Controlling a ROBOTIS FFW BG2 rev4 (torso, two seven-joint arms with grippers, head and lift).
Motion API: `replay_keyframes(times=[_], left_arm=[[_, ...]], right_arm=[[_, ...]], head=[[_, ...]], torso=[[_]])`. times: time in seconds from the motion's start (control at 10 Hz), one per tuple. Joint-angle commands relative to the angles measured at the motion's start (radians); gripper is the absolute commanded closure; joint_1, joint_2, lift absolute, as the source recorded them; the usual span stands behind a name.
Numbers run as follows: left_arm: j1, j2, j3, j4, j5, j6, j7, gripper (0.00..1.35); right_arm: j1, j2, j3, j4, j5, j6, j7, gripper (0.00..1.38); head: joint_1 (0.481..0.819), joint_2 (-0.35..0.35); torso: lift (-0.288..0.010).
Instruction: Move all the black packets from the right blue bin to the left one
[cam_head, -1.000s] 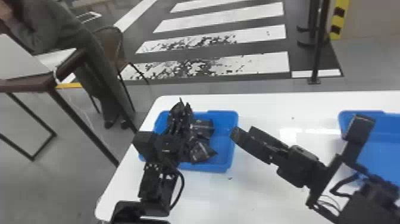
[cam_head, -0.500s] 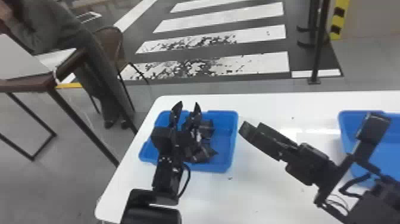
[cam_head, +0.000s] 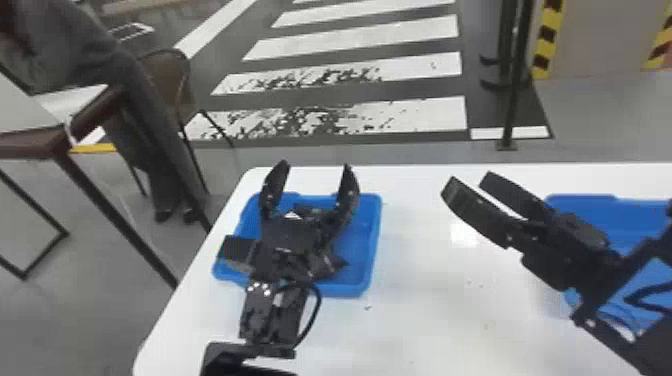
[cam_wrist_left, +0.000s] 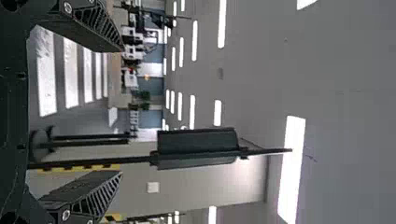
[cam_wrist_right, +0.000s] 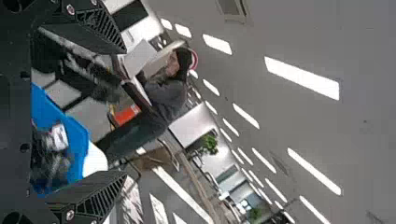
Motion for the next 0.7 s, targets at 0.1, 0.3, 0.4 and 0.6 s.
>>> replay_keyframes(times=[0.1,0.3,0.4,0.6], left_arm=[[0.15,-0.008,-0.008,-0.283,0.031,0.101,0.004,0.03],[0.29,-0.021,0.018,-0.462,-0.021,0.221,0.04,0.02],[0.351,-0.027,0.02,-0.501,-0.027,0.223,0.099,0.0],[0.437,-0.053,0.03,-0.567,-0.051,0.273,0.177,0.0]], right_arm=[[0.117,0.036,-0.185,-0.116,0.195,-0.022,-0.021,0.11],[0.233,0.068,-0.319,-0.205,0.34,-0.076,-0.044,0.11],[0.289,0.081,-0.369,-0.244,0.394,-0.103,-0.073,0.11],[0.37,0.119,-0.452,-0.278,0.482,-0.115,-0.09,0.11]], head=[[0.639,0.228],[0.629,0.164],[0.635,0.125],[0.671,0.077]], torso=[[-0.14],[-0.14],[-0.14],[-0.14]])
